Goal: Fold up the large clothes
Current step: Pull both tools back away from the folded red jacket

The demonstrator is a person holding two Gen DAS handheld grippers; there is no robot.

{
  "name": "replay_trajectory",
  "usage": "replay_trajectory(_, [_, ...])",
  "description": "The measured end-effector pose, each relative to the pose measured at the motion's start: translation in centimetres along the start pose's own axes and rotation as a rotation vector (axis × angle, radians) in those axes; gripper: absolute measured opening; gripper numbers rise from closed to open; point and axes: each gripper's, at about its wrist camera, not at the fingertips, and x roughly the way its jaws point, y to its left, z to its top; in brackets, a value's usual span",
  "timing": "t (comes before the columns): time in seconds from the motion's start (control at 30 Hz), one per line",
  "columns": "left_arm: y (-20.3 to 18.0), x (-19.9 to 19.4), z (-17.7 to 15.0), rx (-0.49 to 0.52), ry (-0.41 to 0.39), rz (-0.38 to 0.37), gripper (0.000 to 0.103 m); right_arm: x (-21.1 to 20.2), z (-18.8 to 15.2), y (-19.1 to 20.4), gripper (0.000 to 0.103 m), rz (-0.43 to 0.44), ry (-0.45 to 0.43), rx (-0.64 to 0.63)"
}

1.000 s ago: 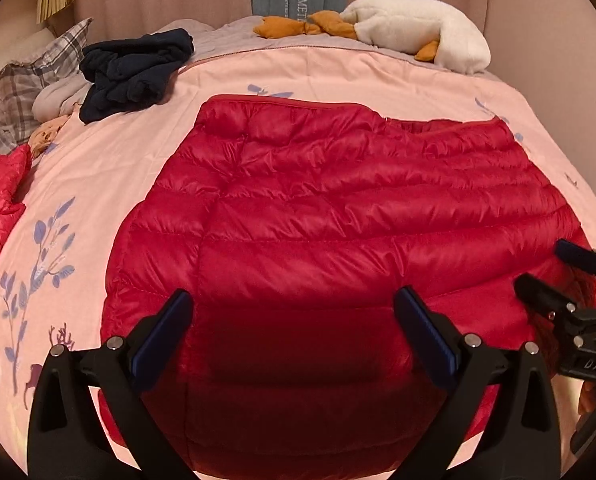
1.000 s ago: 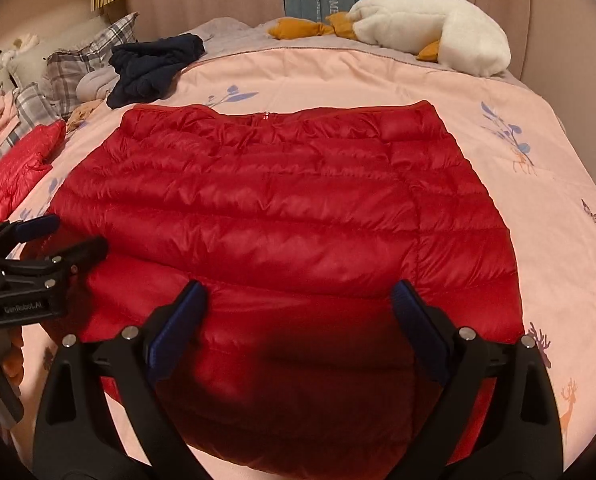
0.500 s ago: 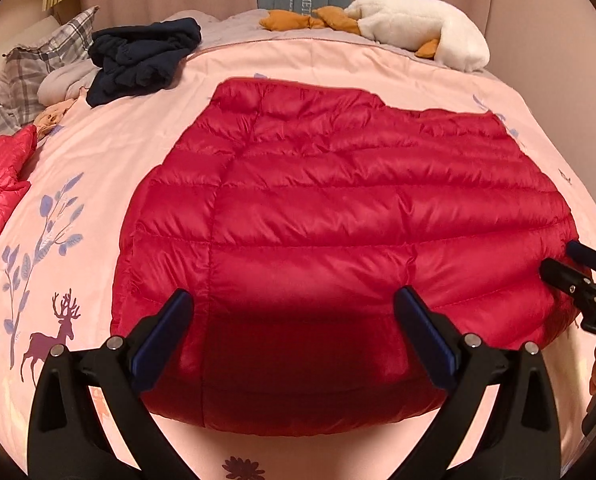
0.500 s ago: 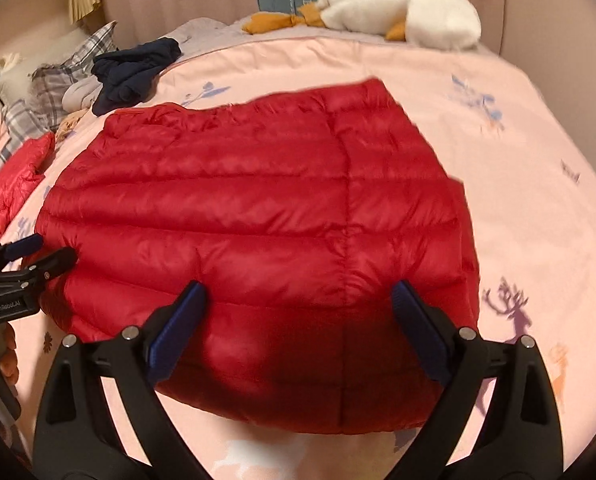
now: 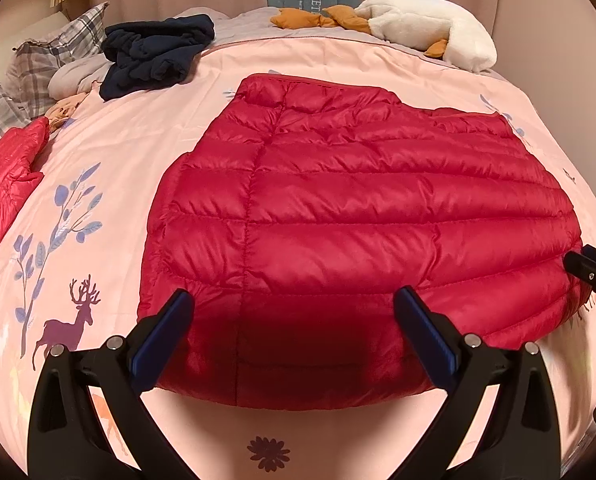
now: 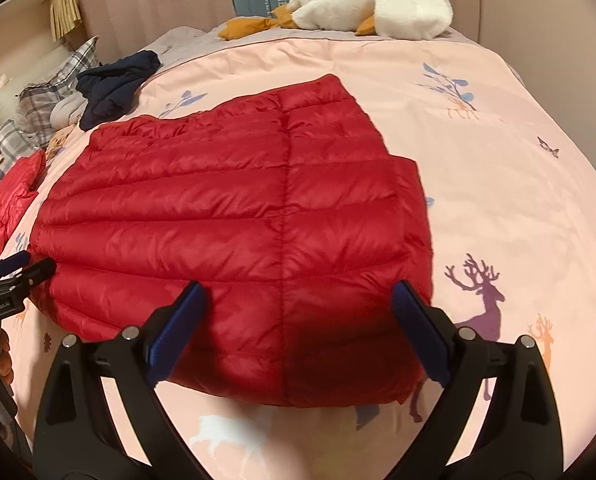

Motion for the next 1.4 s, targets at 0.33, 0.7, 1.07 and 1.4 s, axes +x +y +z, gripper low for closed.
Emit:
replay_trajectory(0.33, [-0.7,-2.2,-0.9,-0.025,-0.037,-0.043,0.102,-3.1,-0.9,1.0,0.096,0.03,-0.084,-0.008])
replay_trajectory(0.7, [-2.3,-0.5,-2.6,0.011,-0.008,-0.019,0.102,0.2,-2.5,4.4,0.096,0.051,-0.015,-0.08])
replay_trajectory(1.07, [-1.8,-0.3,-2.9,0.005,-0.004,-0.025,0.102,-0.2,-2.7,3.0,0.096,0.046,-0.017,-0.051])
replay_trajectory(1.4, [-0.9,-0.6,-3.2,-0.011,-0.002,-0.014,0.102,-1.1,-3.1,1.3,0.096,0.01,-0.023,-0.021])
